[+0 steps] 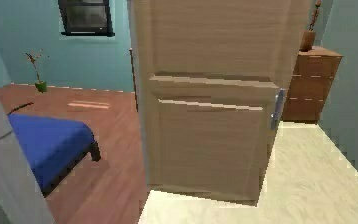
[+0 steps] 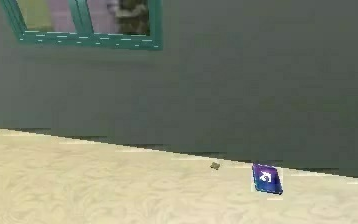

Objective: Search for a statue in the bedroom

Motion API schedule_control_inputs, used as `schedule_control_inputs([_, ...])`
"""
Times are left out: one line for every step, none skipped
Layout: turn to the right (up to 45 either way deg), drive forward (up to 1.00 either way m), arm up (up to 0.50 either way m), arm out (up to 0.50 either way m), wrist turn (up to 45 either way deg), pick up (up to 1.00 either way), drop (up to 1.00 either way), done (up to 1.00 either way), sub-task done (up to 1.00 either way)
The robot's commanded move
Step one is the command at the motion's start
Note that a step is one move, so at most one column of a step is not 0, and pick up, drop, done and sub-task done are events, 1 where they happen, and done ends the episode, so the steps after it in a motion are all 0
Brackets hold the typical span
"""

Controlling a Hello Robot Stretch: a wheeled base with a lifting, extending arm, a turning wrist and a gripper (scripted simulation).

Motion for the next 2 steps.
schedule_control_inputs([24.0,0.00,0.00,0.00,0.0,0.00,0.00,0.00,0.00])
schedule_control_inputs([0.0,0.35,0.00,0.00,0.0,0.00,0.00,0.00,0.00])
